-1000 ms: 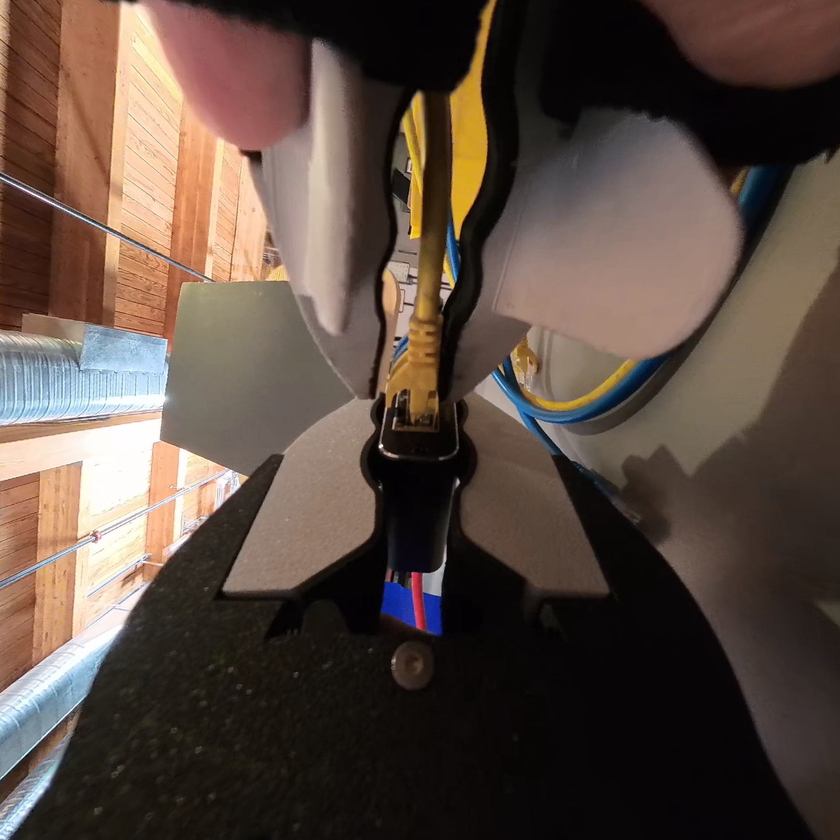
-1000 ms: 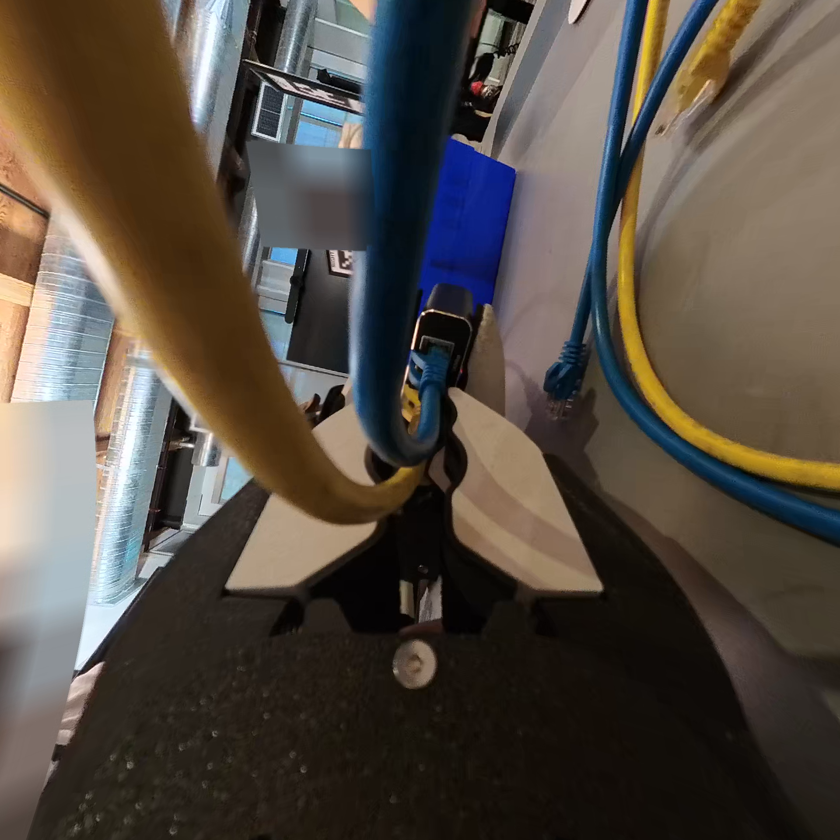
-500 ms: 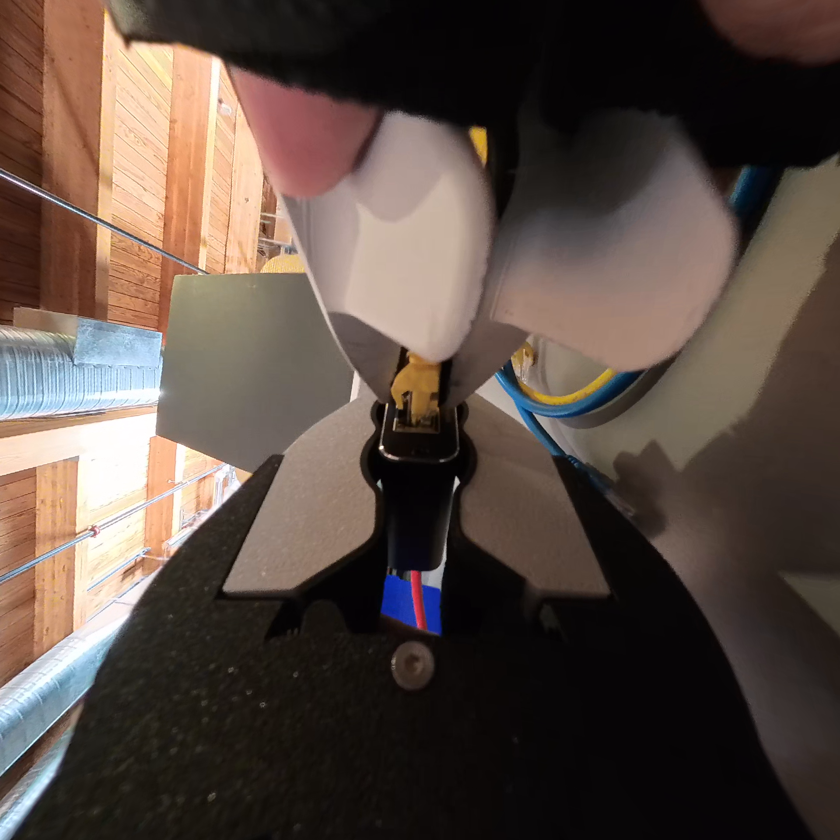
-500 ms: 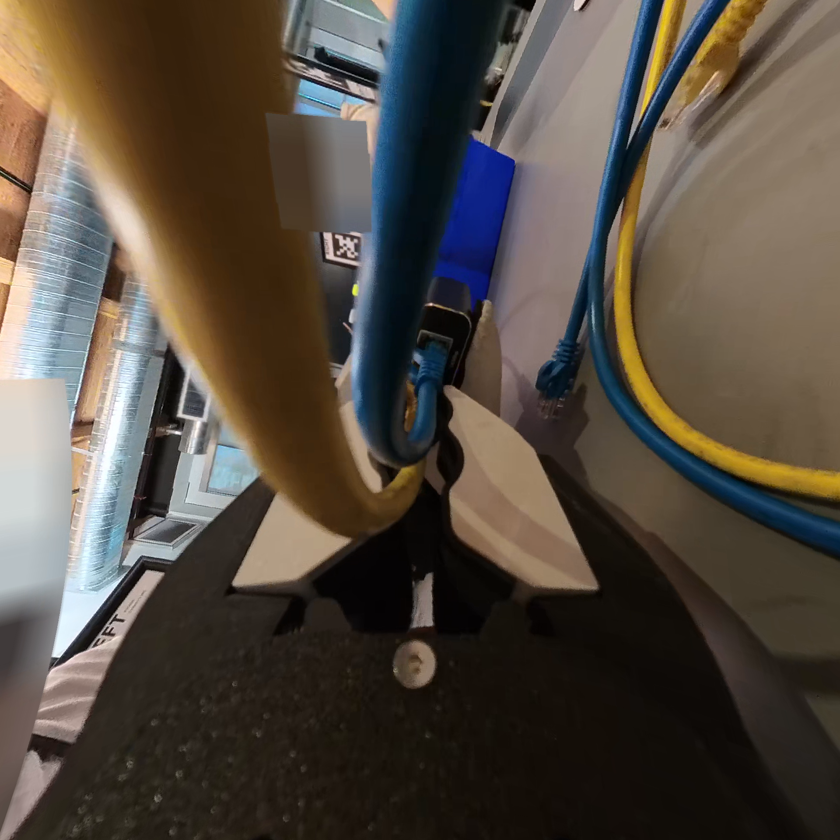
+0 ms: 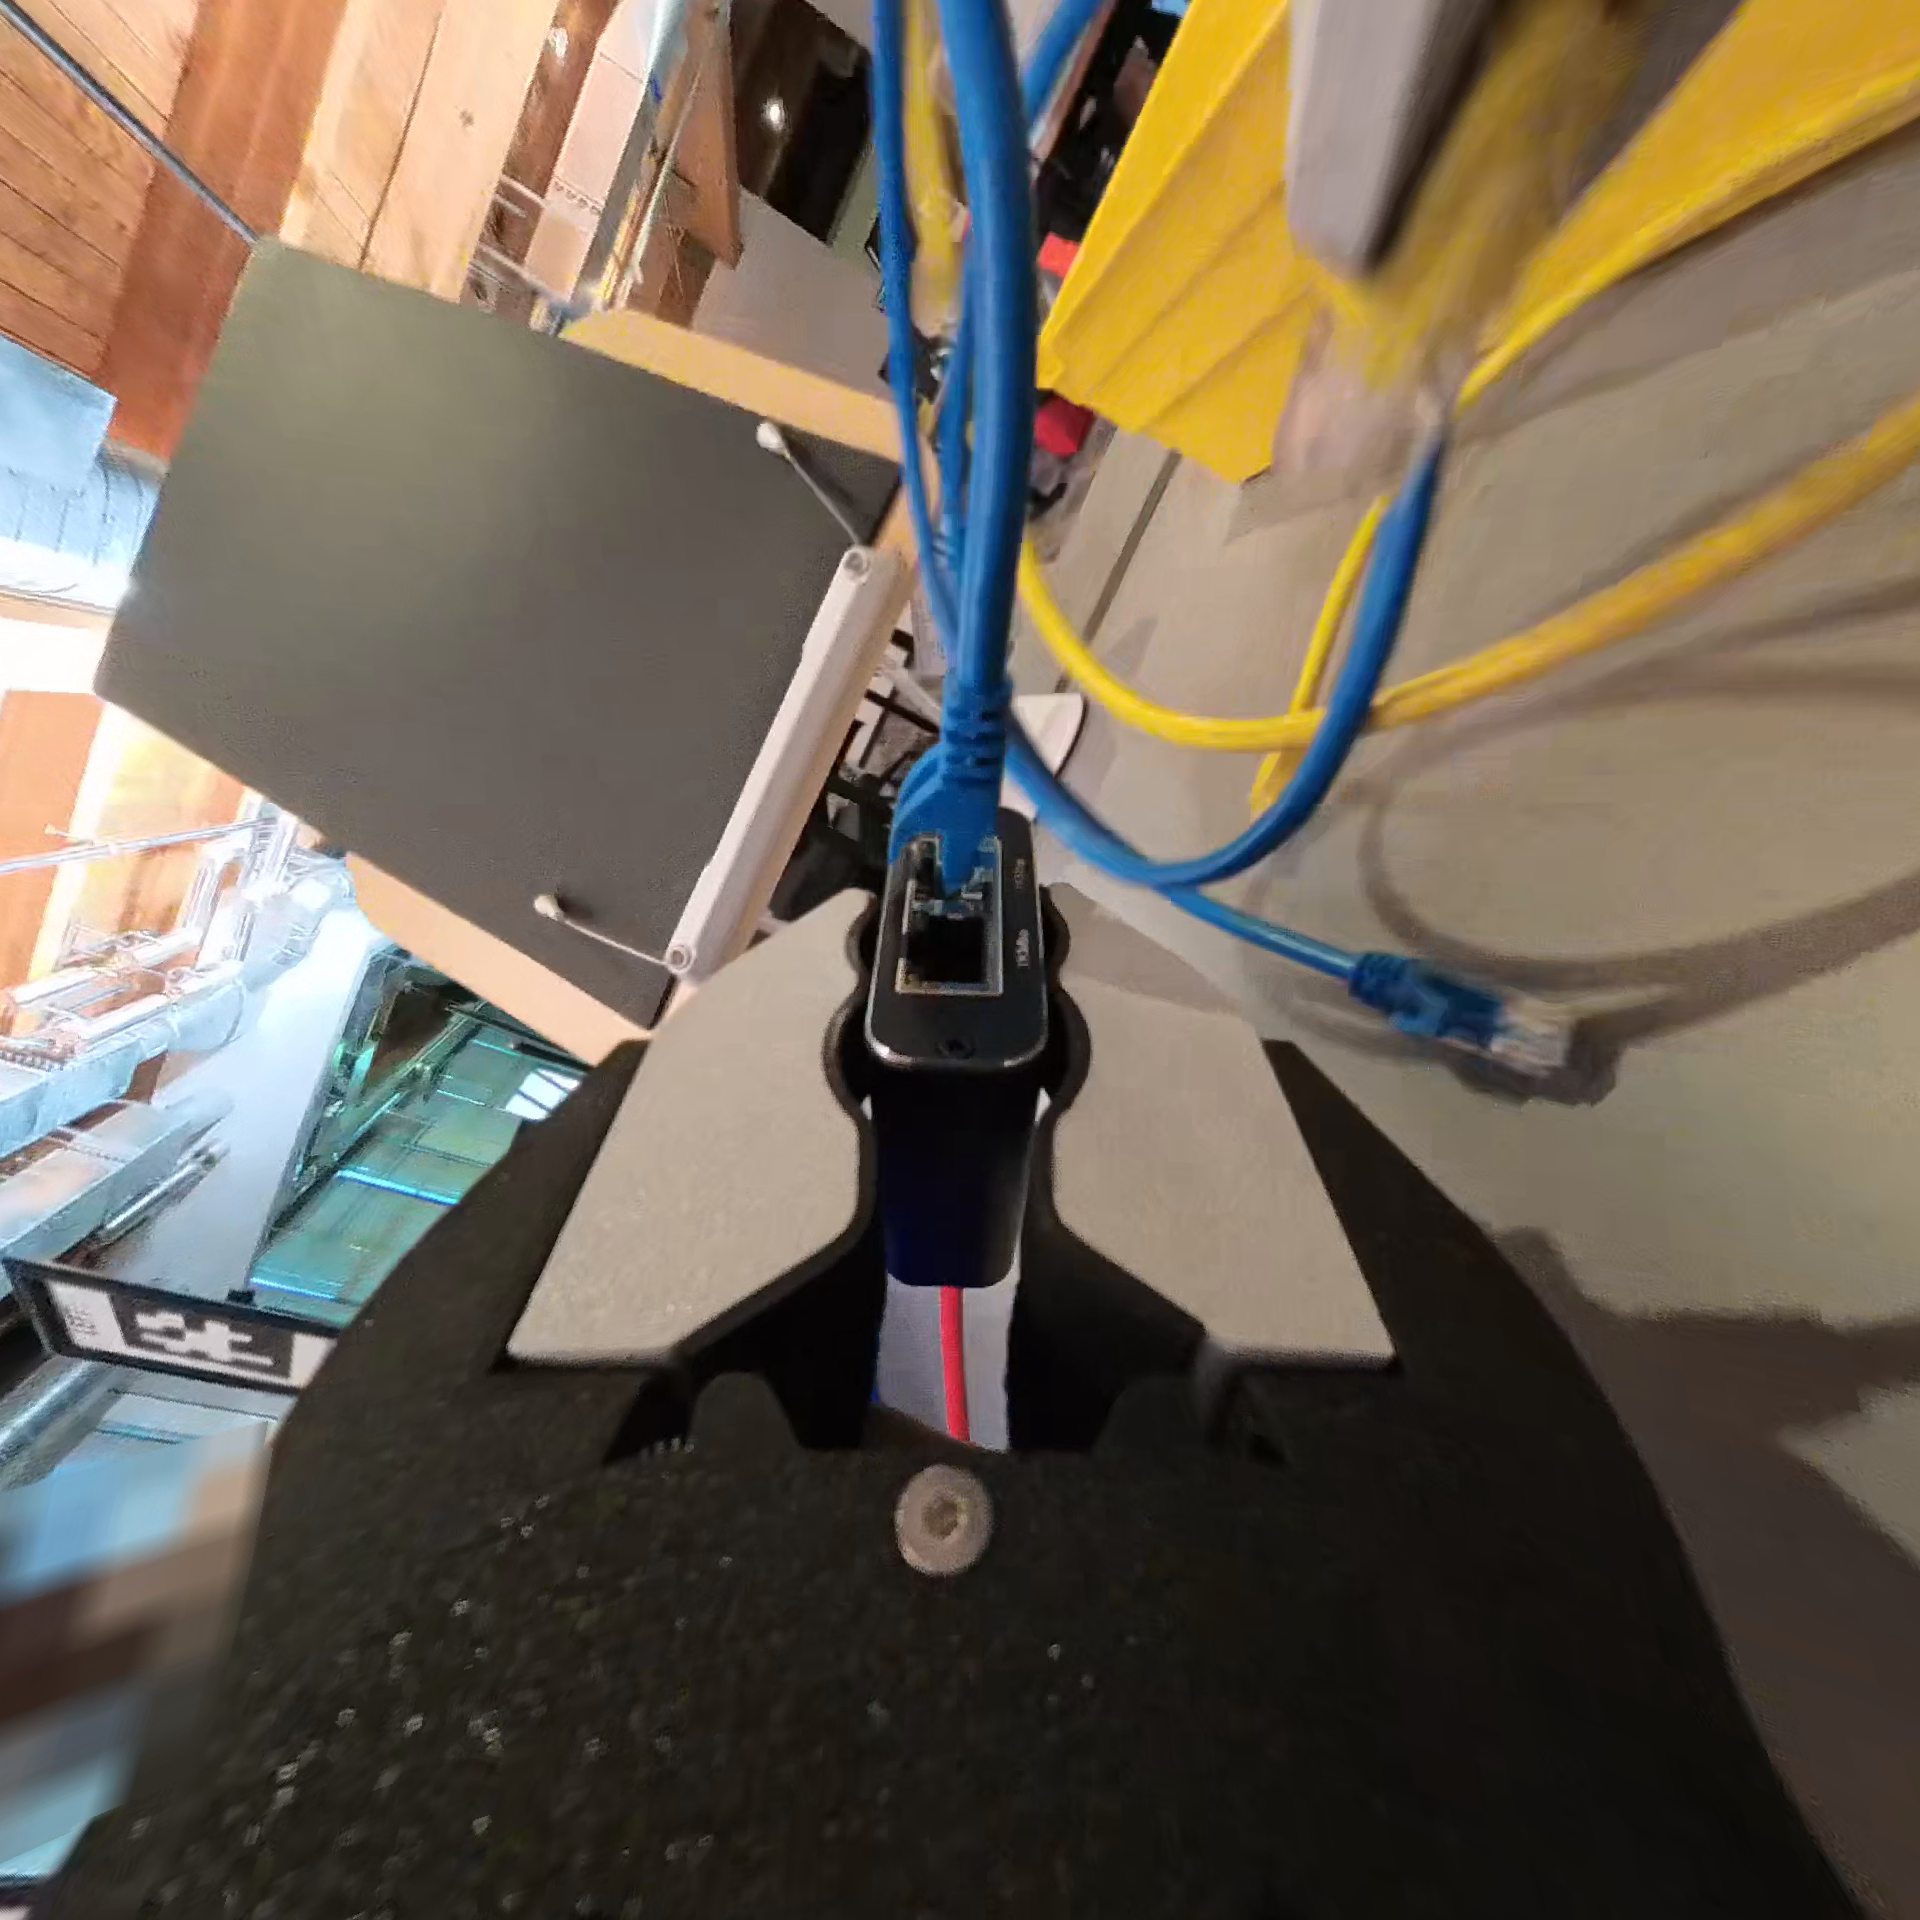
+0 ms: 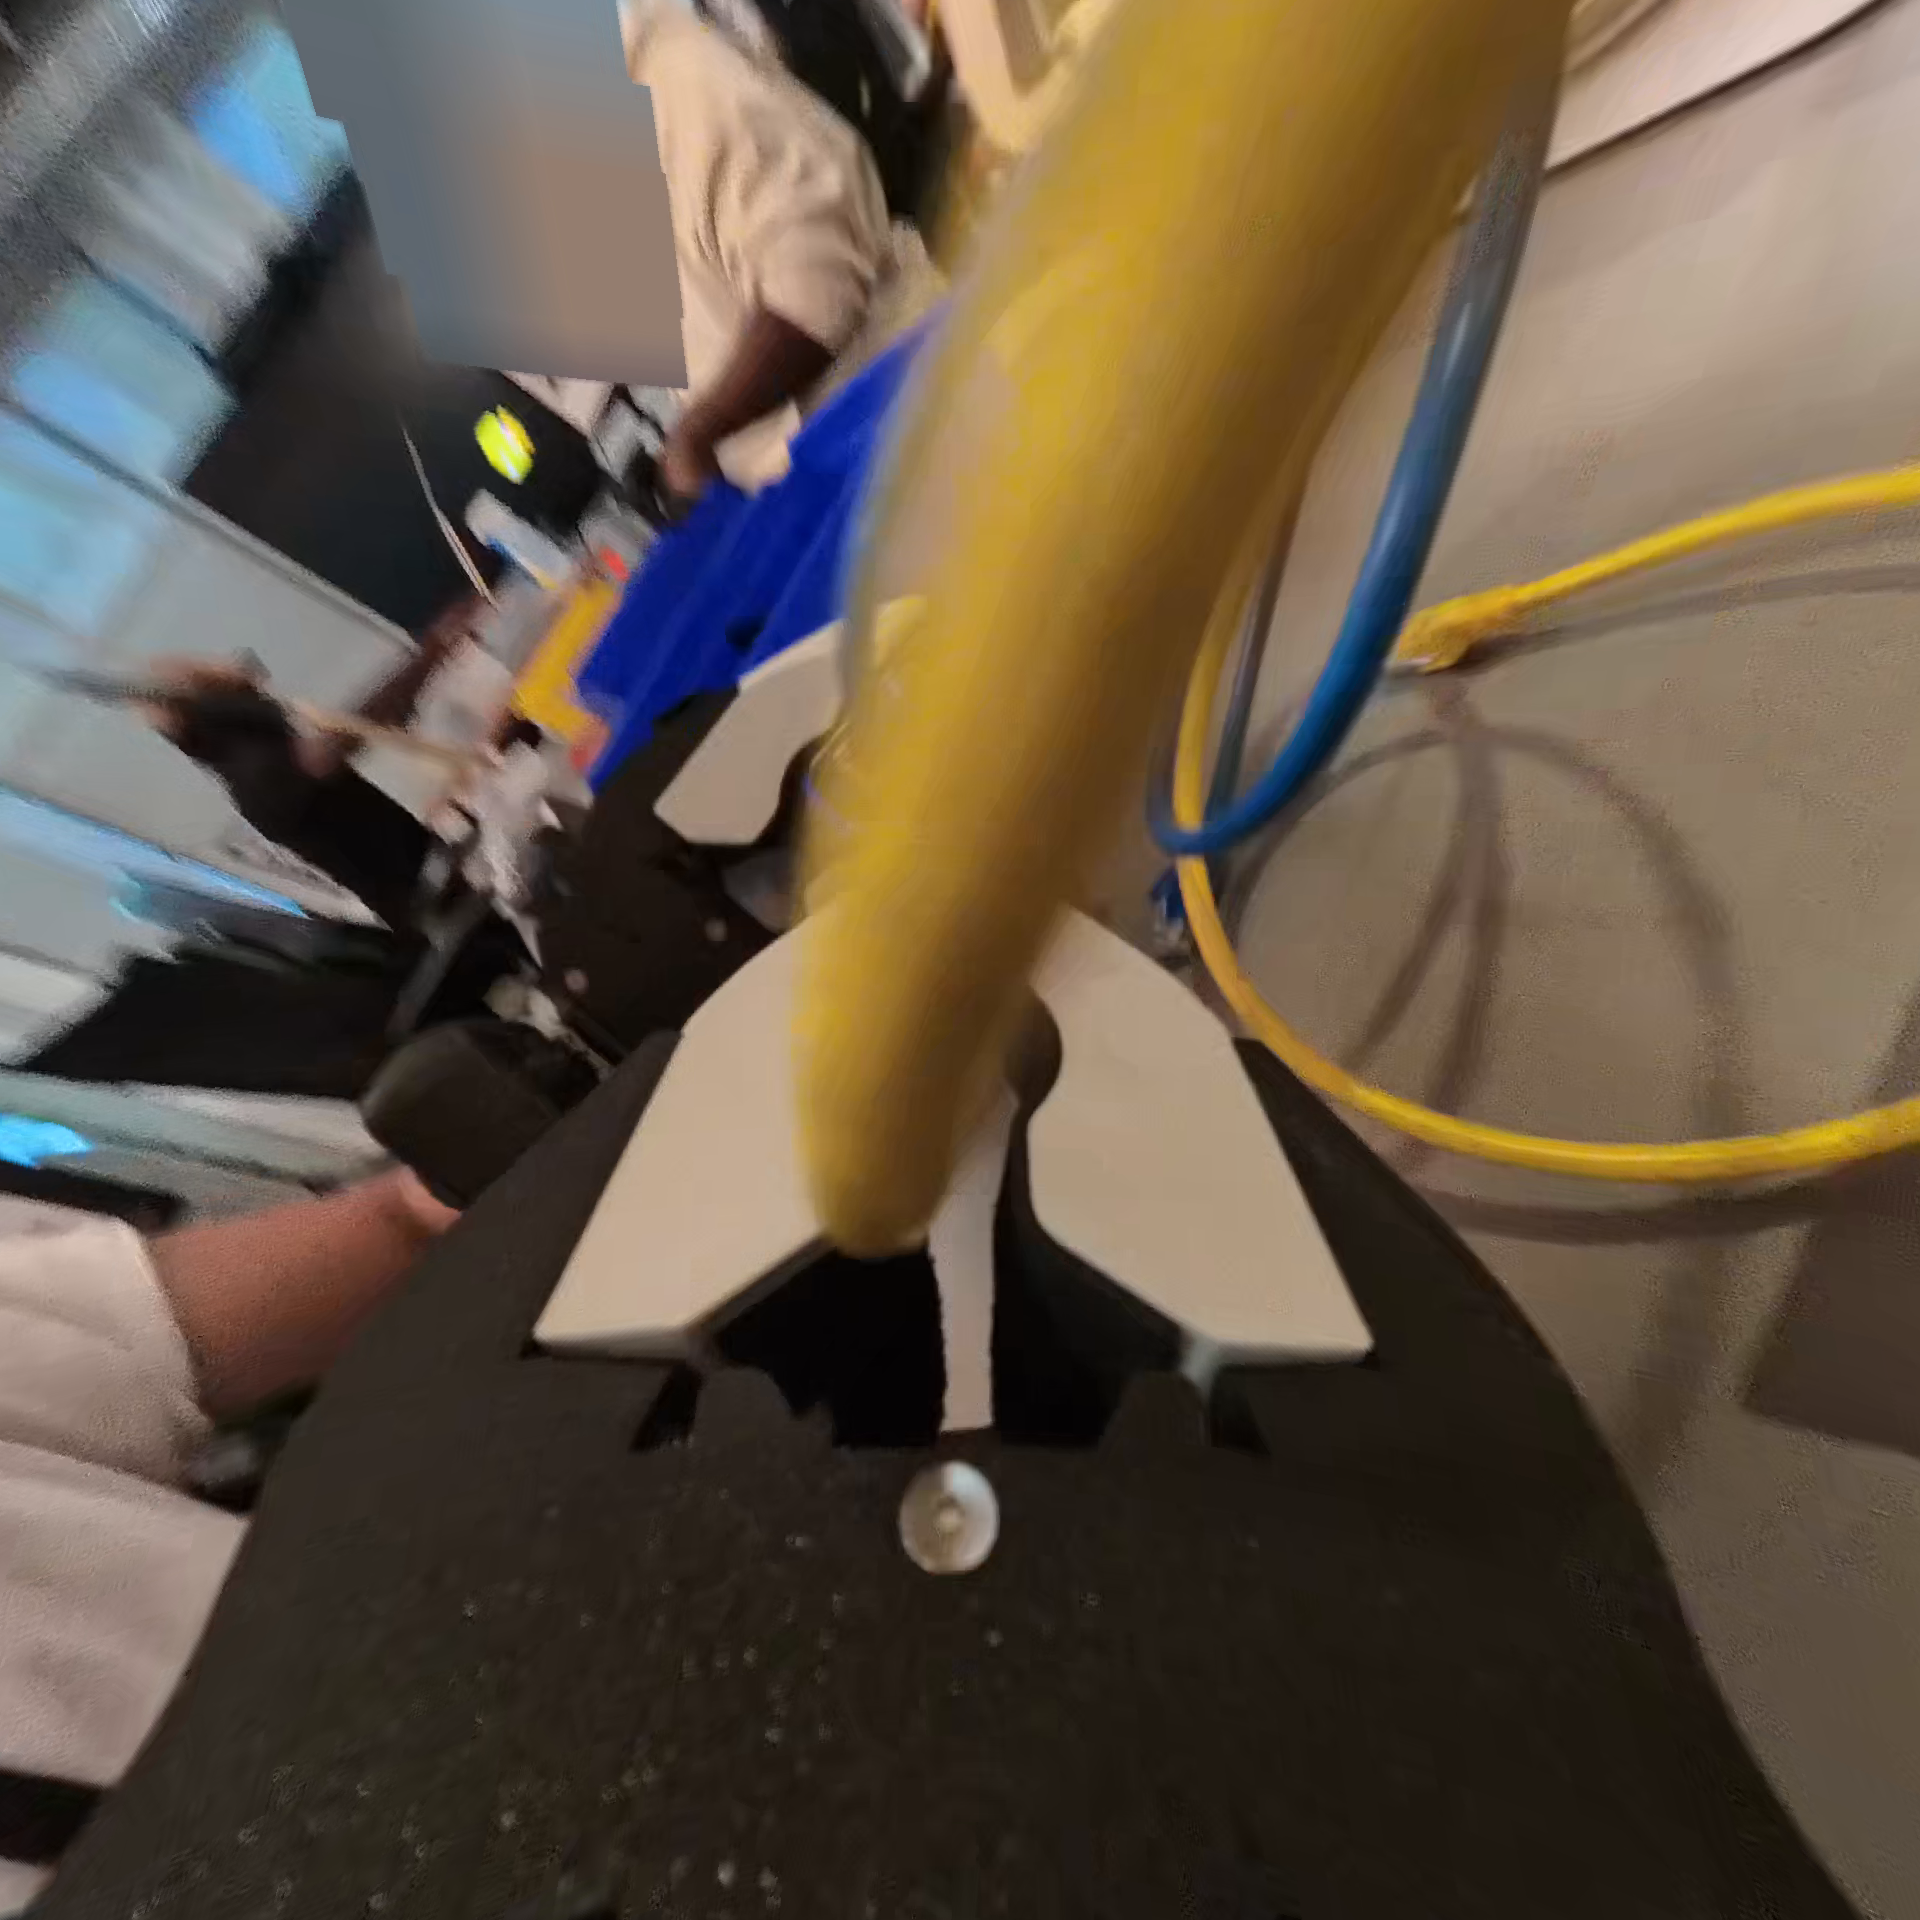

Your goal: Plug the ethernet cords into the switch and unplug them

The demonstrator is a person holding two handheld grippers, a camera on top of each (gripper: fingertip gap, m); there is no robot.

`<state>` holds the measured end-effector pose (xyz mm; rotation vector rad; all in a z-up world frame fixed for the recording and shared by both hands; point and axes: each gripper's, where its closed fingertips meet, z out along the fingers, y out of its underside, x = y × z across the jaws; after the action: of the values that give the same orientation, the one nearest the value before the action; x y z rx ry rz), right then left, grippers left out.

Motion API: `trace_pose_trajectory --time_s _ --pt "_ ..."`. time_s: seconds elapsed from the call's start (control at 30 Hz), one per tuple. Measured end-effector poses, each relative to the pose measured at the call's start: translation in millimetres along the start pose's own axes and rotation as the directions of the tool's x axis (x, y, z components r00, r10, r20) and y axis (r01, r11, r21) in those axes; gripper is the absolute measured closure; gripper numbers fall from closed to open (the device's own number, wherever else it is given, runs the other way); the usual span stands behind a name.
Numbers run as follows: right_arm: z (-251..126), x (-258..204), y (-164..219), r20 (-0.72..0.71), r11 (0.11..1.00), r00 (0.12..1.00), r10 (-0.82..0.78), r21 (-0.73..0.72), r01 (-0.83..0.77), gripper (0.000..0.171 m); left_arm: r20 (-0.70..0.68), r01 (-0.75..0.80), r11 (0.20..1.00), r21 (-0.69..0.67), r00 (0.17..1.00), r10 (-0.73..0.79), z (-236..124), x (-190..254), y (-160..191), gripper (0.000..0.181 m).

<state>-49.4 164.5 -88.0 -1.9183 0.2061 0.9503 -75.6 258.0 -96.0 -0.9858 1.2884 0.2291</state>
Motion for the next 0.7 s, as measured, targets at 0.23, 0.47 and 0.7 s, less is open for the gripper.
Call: trace_pose_trajectory --time_s 0.23,0.47,0.7 --pt "4 23 44 -0.093 0.98 0.994 0.052 -0.188 -0.069 0.157 -0.035 0.088 0.995 0.053 0.996 -0.086 3 -6 11 0.155" --pt "-17 31 89 -0.196 0.947 0.981 0.006 -0.313 -0.068 0.126 -0.046 0.418 0.893 0.166 0.908 -0.417 -12 -48 5 0.155" --pt "-89 54 54 -0.433 0.871 0.806 -0.403 -0.453 0.192 0.126 0.004 0.368 0.917 0.153 0.928 -0.373 -11 -56 10 0.155"
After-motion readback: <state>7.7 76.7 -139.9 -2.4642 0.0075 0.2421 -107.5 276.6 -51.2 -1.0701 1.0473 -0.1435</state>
